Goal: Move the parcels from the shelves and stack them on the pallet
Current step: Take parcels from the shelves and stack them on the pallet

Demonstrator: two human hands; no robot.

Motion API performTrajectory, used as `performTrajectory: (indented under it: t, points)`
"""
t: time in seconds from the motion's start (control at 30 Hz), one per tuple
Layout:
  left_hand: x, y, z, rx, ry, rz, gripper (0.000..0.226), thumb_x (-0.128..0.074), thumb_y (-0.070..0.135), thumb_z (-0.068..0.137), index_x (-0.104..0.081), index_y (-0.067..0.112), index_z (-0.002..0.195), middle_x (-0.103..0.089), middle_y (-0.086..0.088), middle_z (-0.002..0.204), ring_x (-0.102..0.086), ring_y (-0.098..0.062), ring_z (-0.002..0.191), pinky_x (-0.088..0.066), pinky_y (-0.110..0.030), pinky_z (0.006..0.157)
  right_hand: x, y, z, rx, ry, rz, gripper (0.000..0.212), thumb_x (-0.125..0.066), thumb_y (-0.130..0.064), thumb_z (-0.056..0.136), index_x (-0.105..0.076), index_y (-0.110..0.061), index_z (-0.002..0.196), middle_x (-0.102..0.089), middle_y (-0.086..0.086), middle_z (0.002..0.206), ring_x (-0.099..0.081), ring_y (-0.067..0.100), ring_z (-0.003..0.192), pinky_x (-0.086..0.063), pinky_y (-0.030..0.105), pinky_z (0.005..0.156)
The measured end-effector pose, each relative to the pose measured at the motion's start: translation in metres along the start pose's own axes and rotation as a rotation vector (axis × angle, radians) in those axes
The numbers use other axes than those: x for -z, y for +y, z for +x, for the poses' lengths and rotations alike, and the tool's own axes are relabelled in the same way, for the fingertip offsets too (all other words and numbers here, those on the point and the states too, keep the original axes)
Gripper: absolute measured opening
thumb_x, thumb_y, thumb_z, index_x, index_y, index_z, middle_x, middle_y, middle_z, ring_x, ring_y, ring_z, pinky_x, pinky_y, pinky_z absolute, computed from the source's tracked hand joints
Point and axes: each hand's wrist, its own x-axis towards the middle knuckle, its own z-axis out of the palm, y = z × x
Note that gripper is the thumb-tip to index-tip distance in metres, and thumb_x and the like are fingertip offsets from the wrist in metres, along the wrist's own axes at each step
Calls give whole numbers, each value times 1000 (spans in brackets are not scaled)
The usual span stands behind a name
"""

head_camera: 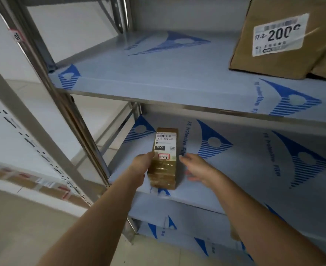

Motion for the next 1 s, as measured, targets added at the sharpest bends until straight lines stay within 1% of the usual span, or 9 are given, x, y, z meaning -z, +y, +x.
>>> performTrajectory:
  t: [0.1, 0.2, 0.37, 0.43, 0.53, 0.6, 0.7, 0.83, 1.0]
  points:
    - [-1, -9, 16, 12, -39, 4, 23, -55, 42, 98, -56, 21, 91, -61, 1, 97, -53, -17, 93, -29, -42, 108, -7, 3, 22, -40, -46, 47, 40, -39, -40, 104, -47, -20, 138, -55, 7, 135, -55, 23, 109, -48, 37, 86]
    - [0, -19, 22, 17, -96, 4, 35, -54, 53, 95, -62, 21, 104, -68, 1, 100, -59, -14, 92, -35, -40, 99, -13, 6, 38, -85, -63, 105, 44, -35, -46, 104, -48, -22, 138, -57, 8, 135, -55, 29, 121, -47, 41, 90]
    - [2, -28, 19, -20, -137, 4, 36, -50, 46, 100, -58, 24, 127, -70, 1, 104, -63, -13, 91, -43, -30, 70, -22, 6, 44, -105, -79, 178, 50, -32, -51, 103, -53, -19, 135, -61, 8, 132, -54, 28, 122, -43, 44, 98]
    - [9, -31, 12, -25, -133, 8, 32, -49, 43, 101, -56, 25, 127, -69, 2, 101, -63, -14, 90, -45, -33, 76, -23, 4, 39, -123, -58, 179, 55, -34, -56, 101, -50, -18, 138, -58, 7, 136, -50, 30, 128, -38, 49, 106]
    - [26, -38, -3, -11, -161, 2, 38, -48, 50, 99, -57, 28, 129, -68, -3, 113, -61, -29, 112, -45, -56, 99, -28, -2, 25, -137, -45, 233, 68, -44, -63, 94, -35, -20, 145, -54, 8, 140, -48, 33, 129, -38, 57, 105]
    - [41, -42, -19, -10, -198, -28, 37, -44, 50, 100, -58, 27, 126, -68, -7, 112, -64, -31, 108, -48, -57, 96, -34, -7, 9, -125, -21, 305, 75, -52, -65, 89, -24, -25, 147, -52, 10, 138, -51, 35, 123, -43, 58, 97]
    - [65, -55, -50, -35, -215, -67, 35, -39, 45, 104, -57, 22, 123, -70, -7, 99, -67, -23, 86, -52, -44, 80, -51, -12, -19, -84, -16, 386, 87, -61, -71, 78, -17, -36, 145, -53, 8, 133, -56, 35, 113, -48, 65, 88]
    - [115, -89, -102, -65, -153, -39, 39, -39, 48, 102, -57, 22, 126, -67, -8, 108, -63, -25, 96, -51, -48, 87, -86, -9, -73, -31, -98, 376, 95, -63, -68, 79, 0, -51, 148, -50, 10, 138, -56, 40, 114, -51, 64, 77]
    - [194, -158, -200, -94, 11, -117, 41, -47, 55, 97, -61, 27, 123, -67, -5, 120, -62, -25, 110, -55, -47, 87, -154, -5, -163, 82, -266, 288, 77, -65, -61, 83, -22, -43, 144, -55, 9, 128, -59, 34, 104, -52, 66, 78]
